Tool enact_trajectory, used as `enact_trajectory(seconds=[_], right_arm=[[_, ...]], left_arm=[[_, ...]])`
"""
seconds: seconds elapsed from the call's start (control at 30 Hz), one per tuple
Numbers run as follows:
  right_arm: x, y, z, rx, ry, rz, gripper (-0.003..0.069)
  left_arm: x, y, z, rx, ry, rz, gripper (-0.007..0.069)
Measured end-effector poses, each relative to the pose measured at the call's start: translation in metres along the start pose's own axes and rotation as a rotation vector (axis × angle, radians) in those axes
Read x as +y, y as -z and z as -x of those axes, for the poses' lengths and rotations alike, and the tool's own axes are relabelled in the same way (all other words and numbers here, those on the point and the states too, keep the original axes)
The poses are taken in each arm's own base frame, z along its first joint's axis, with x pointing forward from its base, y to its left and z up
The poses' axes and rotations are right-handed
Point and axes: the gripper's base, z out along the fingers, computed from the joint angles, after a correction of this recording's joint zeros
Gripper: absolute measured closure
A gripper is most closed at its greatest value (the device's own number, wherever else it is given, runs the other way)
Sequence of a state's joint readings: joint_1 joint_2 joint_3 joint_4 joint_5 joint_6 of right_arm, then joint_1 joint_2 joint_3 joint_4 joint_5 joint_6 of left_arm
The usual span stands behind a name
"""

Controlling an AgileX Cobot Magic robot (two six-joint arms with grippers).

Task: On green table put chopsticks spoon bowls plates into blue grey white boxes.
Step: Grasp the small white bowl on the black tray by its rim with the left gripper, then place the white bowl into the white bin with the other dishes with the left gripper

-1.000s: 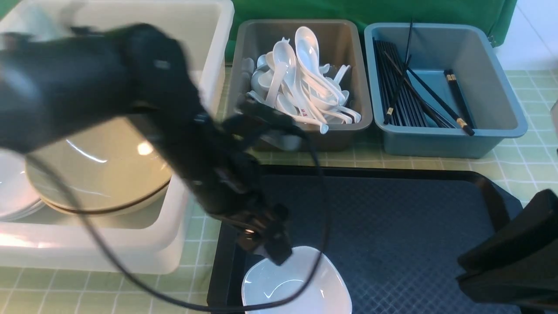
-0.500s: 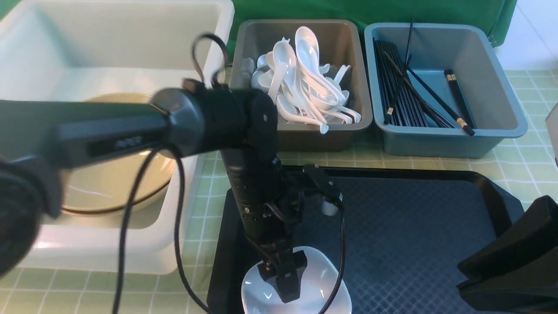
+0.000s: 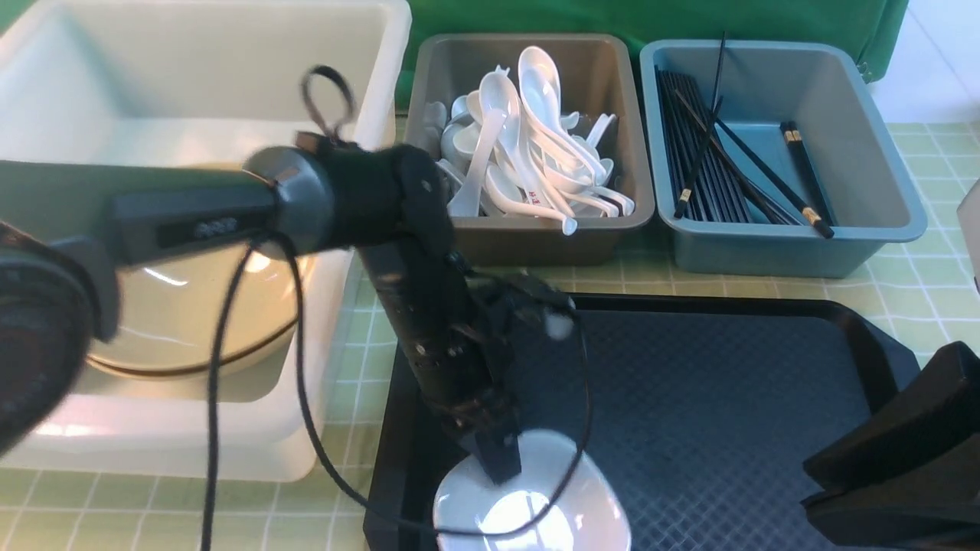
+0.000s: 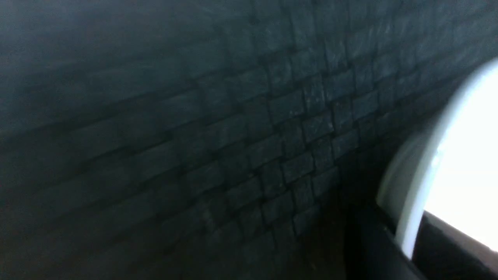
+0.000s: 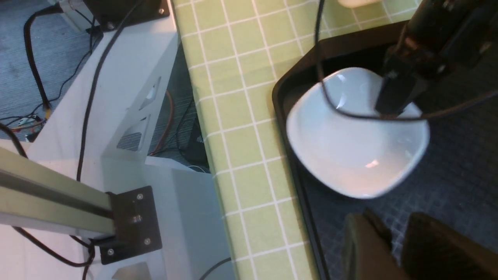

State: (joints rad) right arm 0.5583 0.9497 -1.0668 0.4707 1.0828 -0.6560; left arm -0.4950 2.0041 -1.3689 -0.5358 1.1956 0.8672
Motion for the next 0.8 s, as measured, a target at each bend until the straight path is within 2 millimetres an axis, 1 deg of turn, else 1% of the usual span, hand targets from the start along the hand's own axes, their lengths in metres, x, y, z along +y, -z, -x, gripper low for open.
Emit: enact_trajectory(seconds=[0.07,0.1,0.13,0.2,0.23,0.27,0.3,0.33,0.4,0.43,0.47,0.5,0.57,0.63,0.67,0.73,0.8], right_arm=[[0.000,0.000,0.000,-0.002,0.000,-0.001,0.0498],[0.000,0.000,0.000,-0.004,0.000,-0.003,0.0497],[-0.001,0.000,0.001,-0.007,0.000,-0.006,0.0496],[-0.001,0.000,0.002,-0.020,0.000,-0.015,0.0496],[-0.002,0.000,0.003,-0.033,0.000,-0.025,0.0496],[-0.002,0.000,0.003,-0.035,0.000,-0.027,0.0496],[-0.004,0.000,0.005,-0.052,0.000,-0.040,0.0495],[-0.004,0.000,0.006,-0.063,0.000,-0.049,0.0495],[-0.006,0.000,0.009,-0.092,0.008,-0.063,0.0494],[-0.006,-0.001,0.010,-0.101,0.023,-0.061,0.0493],[-0.007,-0.003,0.012,-0.108,0.056,-0.044,0.0490],[-0.006,-0.004,0.013,-0.111,0.076,-0.030,0.0489],[-0.006,-0.010,0.015,-0.108,0.113,0.023,0.0486],[-0.007,-0.015,0.016,-0.097,0.118,0.056,0.0486],[-0.008,-0.018,0.016,-0.087,0.118,0.070,0.0486],[-0.010,-0.023,0.016,-0.069,0.114,0.091,0.0486],[-0.011,-0.025,0.016,-0.056,0.112,0.101,0.0486]], left_arm=[[-0.001,0.023,-0.003,-0.066,0.013,0.027,0.0609],[-0.003,0.043,-0.007,-0.117,0.017,0.056,0.0609],[-0.005,0.058,-0.010,-0.153,0.018,0.079,0.0609],[-0.011,0.098,-0.022,-0.248,0.032,0.151,0.0609],[-0.020,0.128,-0.034,-0.320,0.034,0.211,0.0609],[-0.020,0.134,-0.038,-0.334,0.044,0.224,0.0609],[-0.032,0.163,-0.054,-0.402,0.052,0.289,0.0609],[-0.038,0.180,-0.066,-0.442,0.066,0.330,0.0609],[-0.054,0.218,-0.100,-0.532,0.113,0.443,0.0609],[-0.059,0.234,-0.118,-0.570,0.153,0.500,0.0609],[-0.070,0.255,-0.145,-0.625,0.213,0.592,0.0609],[-0.078,0.264,-0.157,-0.648,0.236,0.639,0.0609],[-0.093,0.282,-0.193,-0.701,0.343,0.765,0.0609],[-0.100,0.293,-0.221,-0.748,0.464,0.877,0.0609],[-0.103,0.296,-0.230,-0.770,0.516,0.915,0.0609],[-0.100,0.301,-0.246,-0.831,0.658,0.974,0.0609],[-0.087,0.300,-0.260,-0.857,0.815,0.995,0.0609]])
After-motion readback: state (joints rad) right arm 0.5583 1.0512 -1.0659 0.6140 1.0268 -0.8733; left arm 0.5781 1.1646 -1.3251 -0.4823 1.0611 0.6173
